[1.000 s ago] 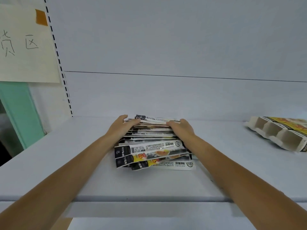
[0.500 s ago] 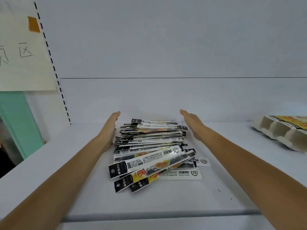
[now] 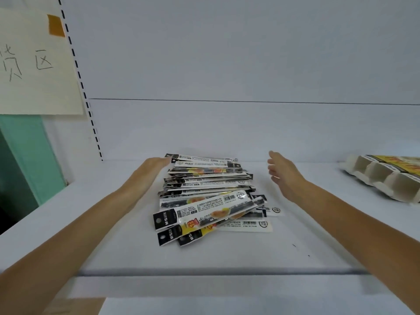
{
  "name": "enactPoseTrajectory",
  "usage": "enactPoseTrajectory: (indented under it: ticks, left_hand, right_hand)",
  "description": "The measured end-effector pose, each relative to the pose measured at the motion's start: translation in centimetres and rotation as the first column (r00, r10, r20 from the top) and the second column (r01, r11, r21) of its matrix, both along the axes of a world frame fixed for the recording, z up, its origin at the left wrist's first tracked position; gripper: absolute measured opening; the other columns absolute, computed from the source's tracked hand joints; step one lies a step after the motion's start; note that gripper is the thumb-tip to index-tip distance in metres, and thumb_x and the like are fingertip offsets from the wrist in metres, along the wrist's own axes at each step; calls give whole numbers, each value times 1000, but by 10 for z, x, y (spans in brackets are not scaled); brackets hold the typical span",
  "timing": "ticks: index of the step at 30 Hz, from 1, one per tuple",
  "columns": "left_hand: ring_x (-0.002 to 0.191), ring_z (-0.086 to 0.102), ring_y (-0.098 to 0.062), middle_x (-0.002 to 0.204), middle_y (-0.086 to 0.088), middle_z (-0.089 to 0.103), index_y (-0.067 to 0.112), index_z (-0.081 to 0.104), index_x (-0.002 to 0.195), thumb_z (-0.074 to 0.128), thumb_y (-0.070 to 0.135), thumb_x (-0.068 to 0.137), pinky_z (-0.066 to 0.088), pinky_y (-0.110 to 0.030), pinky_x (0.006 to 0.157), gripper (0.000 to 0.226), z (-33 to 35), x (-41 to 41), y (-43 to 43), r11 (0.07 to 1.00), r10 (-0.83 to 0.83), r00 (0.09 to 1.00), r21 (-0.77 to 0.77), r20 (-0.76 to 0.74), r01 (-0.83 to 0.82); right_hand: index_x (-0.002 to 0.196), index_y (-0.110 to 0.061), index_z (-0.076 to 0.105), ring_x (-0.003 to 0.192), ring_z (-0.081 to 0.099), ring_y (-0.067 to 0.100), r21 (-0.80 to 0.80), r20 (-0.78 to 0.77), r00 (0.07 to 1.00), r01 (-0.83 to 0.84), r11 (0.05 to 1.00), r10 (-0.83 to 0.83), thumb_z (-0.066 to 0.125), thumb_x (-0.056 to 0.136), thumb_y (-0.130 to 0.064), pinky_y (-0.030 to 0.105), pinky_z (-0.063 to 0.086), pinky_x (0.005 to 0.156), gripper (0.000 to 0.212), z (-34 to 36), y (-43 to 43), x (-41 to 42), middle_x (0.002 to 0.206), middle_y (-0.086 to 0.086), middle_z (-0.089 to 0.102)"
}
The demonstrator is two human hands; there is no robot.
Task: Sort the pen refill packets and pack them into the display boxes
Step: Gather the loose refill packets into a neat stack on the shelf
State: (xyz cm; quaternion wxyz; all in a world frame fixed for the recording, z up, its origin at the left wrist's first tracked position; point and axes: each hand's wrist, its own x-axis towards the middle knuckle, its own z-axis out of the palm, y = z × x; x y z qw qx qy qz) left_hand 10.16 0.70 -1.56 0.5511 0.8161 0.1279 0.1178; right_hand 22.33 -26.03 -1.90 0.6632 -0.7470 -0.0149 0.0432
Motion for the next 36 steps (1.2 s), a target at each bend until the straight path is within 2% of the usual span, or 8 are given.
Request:
enactPoseTrajectory:
  ticks: [4,9,15,18,21,26,32,36]
  left_hand:
    - [124,38,-15,143,2,38,25,34,140,47,53,88,28,-31,97,61,-12,-27,-24,996,-34,999,87,-31,36]
    - [125,39,-17,134,4,42,19,39,138,41,52,91,29,-31,99,57,-11,-23,-48,1000,2,991,-25,135,1]
    - [138,16,-12,150,1,26,24,36,140,45,73,71,15,-37,115,86,-7,-33,-41,866,-105,965,499,239,-29]
    - [131,11,3,149,13,19,39,28,141,41,79,55,13,-23,110,95,-8,-62,-42,638,-452,892,703,13,314]
    - [138,8,-4,151,15,14,43,27,141,35,80,55,12,-28,115,94,-15,-59,-40,428,-435,890,839,-135,336]
    - [118,51,-24,130,-2,53,34,58,124,48,49,80,40,-46,98,47,-22,-34,-24,340,-384,918,940,98,41]
    - [129,37,-16,138,6,43,36,45,135,51,31,91,30,-43,106,45,-31,-20,-26,421,-248,965,907,89,25]
    - [130,36,-18,138,5,44,30,43,136,45,69,64,30,-40,109,82,-23,-29,-31,710,-252,960,698,126,95]
  right_hand:
    - [102,-18,54,92,43,19,-107,42,994,107,988,-103,42,94,-30,32,38,86,19,-18,-12,-32,102,1,49]
    - [107,2,53,92,55,31,-113,44,999,13,994,-8,37,92,-31,40,43,78,39,-11,28,-65,111,20,61]
    - [142,-20,33,136,27,15,-366,435,870,-64,929,231,41,93,-50,29,22,107,58,4,23,-82,149,-1,31]
    - [146,-37,16,142,4,13,-841,426,594,-18,541,682,29,74,-78,35,7,115,84,-9,1,-93,156,-6,7]
    - [146,-37,15,143,4,19,-959,284,508,145,245,813,8,72,-79,41,8,117,85,-14,-2,-87,156,-1,8]
    - [143,-33,27,136,22,17,-929,361,502,263,260,786,25,90,-63,39,30,105,61,-15,3,-77,148,-3,27]
    - [143,-38,21,134,19,20,-945,324,641,194,262,695,34,93,-55,46,32,102,54,-15,15,-67,144,0,28]
    - [146,-37,12,136,18,19,-842,354,677,-70,535,645,46,86,-59,46,25,110,72,-12,12,-79,149,-4,26]
